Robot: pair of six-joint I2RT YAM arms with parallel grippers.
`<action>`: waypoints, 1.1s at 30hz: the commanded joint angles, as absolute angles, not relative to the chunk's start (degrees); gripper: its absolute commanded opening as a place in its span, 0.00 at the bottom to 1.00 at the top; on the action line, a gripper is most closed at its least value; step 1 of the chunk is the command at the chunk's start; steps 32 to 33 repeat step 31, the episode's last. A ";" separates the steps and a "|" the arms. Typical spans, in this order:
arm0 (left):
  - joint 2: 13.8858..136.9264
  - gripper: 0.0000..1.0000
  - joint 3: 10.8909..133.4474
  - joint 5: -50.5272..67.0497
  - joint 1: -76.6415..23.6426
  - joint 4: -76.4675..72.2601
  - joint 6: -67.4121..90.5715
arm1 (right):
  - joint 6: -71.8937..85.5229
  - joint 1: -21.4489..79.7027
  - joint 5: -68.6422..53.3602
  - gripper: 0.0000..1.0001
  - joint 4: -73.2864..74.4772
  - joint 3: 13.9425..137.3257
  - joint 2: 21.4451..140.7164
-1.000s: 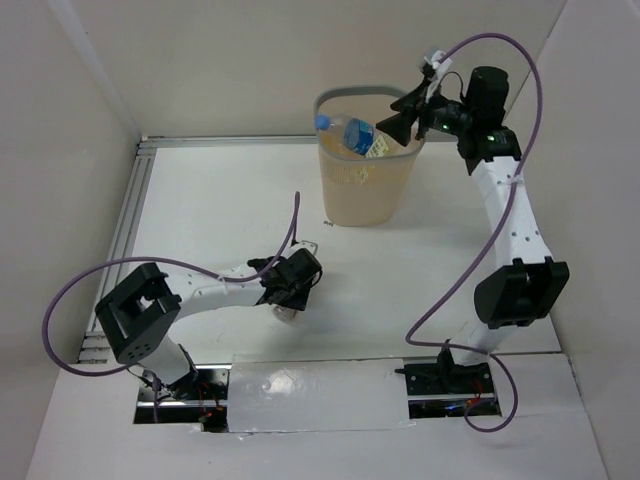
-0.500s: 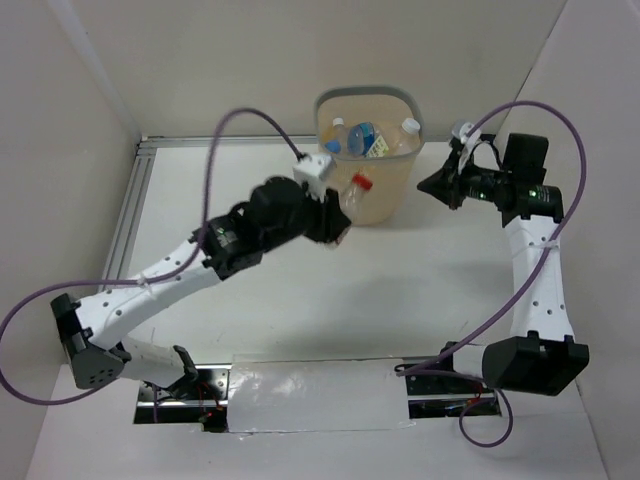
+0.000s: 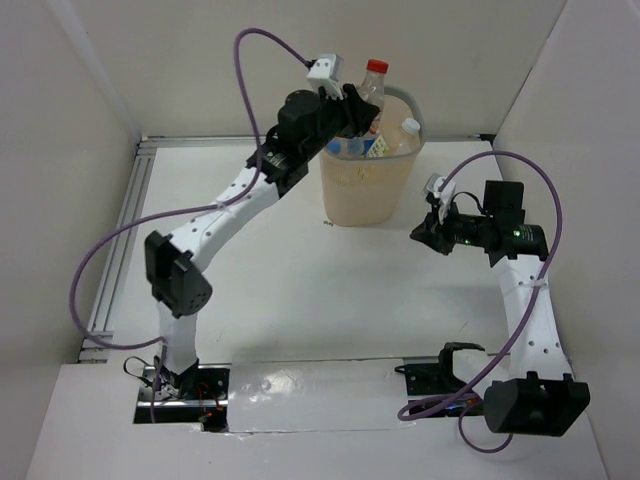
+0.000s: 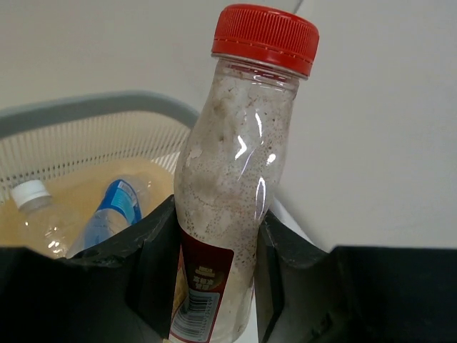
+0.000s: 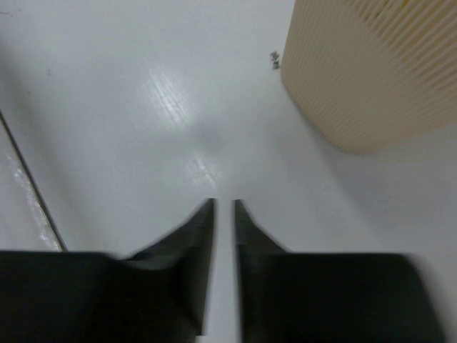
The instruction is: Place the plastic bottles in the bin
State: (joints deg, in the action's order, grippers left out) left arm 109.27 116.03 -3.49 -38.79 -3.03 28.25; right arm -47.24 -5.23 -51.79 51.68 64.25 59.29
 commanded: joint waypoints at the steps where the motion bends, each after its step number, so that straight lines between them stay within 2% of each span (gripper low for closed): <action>1: 115.12 0.30 125.13 -2.55 -37.36 -4.32 31.73 | -45.36 -4.66 -48.78 0.35 50.10 61.79 57.13; 2: 118.36 0.35 128.38 -2.55 -37.35 -3.52 32.42 | -44.74 -4.66 -48.26 0.62 49.58 61.79 57.13; 3: 119.43 0.42 129.02 -2.55 -37.35 -3.52 32.43 | -44.13 -4.66 -47.73 0.77 49.57 61.00 56.52; 4: 120.31 0.68 129.02 -2.55 -37.35 -3.52 33.04 | -44.12 -4.66 -47.72 0.88 49.57 60.30 56.51; 5: 120.93 0.82 130.33 -3.59 -36.74 -2.56 33.57 | -43.60 -4.66 -47.72 1.00 48.96 60.29 55.99; 6: 122.16 1.00 131.04 -4.13 -36.74 -1.85 34.10 | -42.90 -4.66 -47.72 1.00 48.43 59.51 55.29; 12: 120.33 1.00 132.36 -2.73 -36.21 -1.23 33.41 | -38.95 -4.66 -46.58 1.00 46.42 57.66 54.76; 17: 108.40 1.00 127.73 -1.50 -36.82 -0.62 29.36 | -32.54 -4.66 -43.69 1.00 43.87 57.66 57.13; 23: 84.59 1.00 99.10 -2.72 -37.44 4.11 22.33 | -21.28 -5.19 -36.14 1.00 40.88 57.66 58.27; 24: 80.81 1.00 90.00 -3.51 -37.44 4.83 21.80 | -20.49 -5.97 -36.12 1.00 40.00 56.96 58.27; 25: 73.55 1.00 85.30 -4.82 -36.92 5.44 21.27 | -19.26 -5.98 -36.12 1.00 39.99 56.43 58.27; 28: 61.66 1.00 68.54 -4.83 -34.46 7.46 23.36 | -14.88 -6.50 -34.46 1.00 37.01 55.03 58.27; 31: 54.44 1.00 56.75 -2.29 -31.91 8.79 26.01 | -13.45 -8.60 -34.45 1.00 35.86 54.41 58.27; 33: 54.44 1.00 56.75 -2.29 -31.91 8.79 26.01 | -13.45 -8.60 -34.45 1.00 35.86 54.41 58.27</action>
